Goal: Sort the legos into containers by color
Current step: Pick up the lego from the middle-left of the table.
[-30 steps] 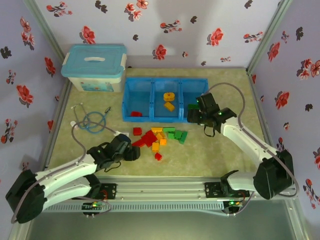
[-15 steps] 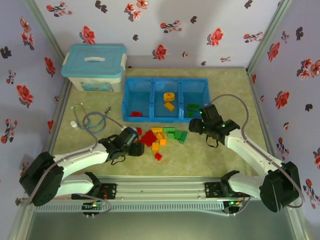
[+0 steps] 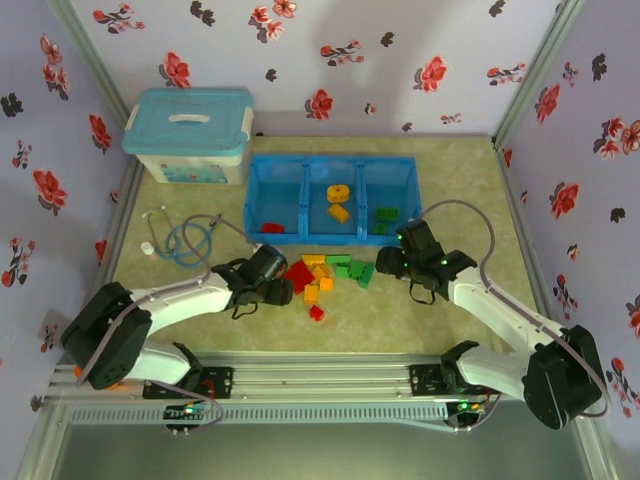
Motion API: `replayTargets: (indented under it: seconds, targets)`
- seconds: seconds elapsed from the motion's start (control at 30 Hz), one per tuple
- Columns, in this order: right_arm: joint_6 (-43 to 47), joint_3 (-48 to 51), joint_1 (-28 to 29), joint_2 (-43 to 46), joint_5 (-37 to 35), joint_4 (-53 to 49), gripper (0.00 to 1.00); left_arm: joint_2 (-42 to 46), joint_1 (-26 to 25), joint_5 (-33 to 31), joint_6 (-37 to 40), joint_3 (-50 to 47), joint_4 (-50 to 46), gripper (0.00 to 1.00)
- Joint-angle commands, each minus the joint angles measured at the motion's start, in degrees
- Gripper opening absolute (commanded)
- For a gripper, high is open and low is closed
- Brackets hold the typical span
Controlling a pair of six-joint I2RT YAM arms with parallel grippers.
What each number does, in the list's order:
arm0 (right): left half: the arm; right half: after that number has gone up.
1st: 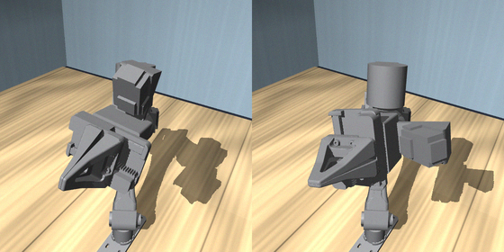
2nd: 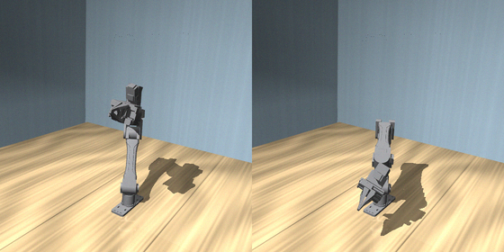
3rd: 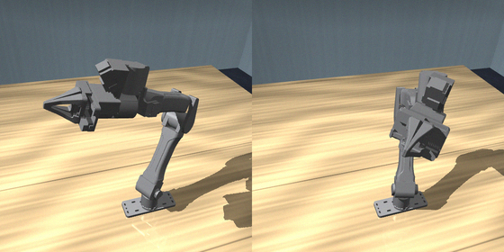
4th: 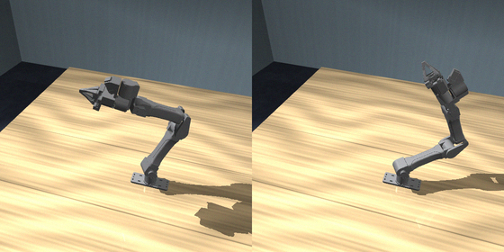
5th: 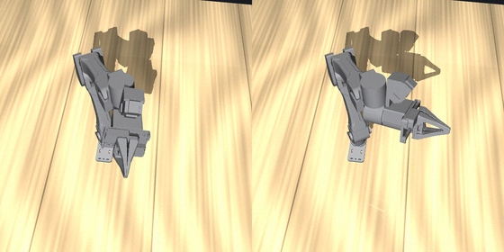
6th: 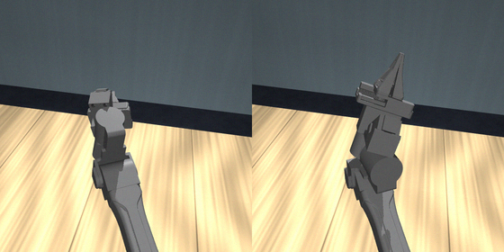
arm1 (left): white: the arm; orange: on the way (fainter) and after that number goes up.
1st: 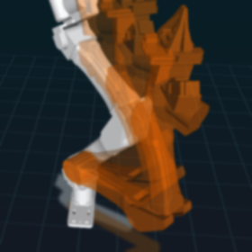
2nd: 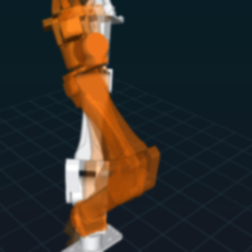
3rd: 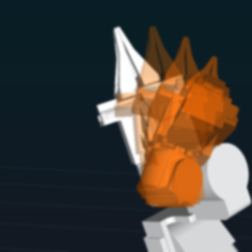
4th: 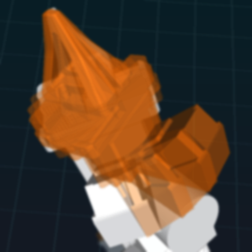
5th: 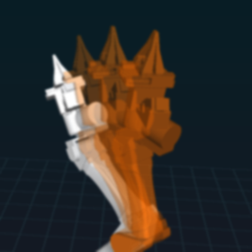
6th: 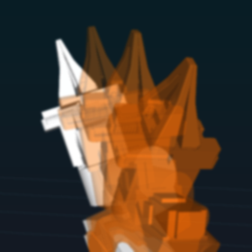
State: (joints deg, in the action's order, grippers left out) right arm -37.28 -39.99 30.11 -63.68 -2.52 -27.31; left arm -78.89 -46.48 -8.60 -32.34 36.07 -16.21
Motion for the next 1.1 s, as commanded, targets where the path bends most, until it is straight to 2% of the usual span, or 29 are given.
replayTargets:
  seconds: [0.0,0.27,0.43,0.6,0.93,1.07]
  targets:
    - [-1.36,0.52,0.54,1.51,-0.2,1.01,0.63,-1.58,0.51,-0.71,1.39,1.55,0.11,0.67]
    - [-2.12,1.32,1.09,1.88,-0.72,1.63,0.62,-0.36,0.42,-0.89,-1.06,0.03,-1.97,0.5]
    - [-2.66,2.28,1.44,1.61,-0.71,2.7,0.62,4.02,-0.43,-0.89,-3.2,-2.57,-2.95,0.38]
    - [-3.15,2.98,1.79,1.28,-0.73,3.73,0.61,8.22,-1.07,-0.94,-4.3,-4.39,-3.8,0.31]
    - [-4.01,3.72,2.92,1.39,-1.24,4.18,0.61,18.74,-2.17,-2.47,-3.86,-0.16,-11.78,0.27]
    - [-4.68,4.5,3.45,1.54,-1.17,4.73,0.61,17.03,0.47,-2.13,-1.08,7.11,-16.61,0.27]
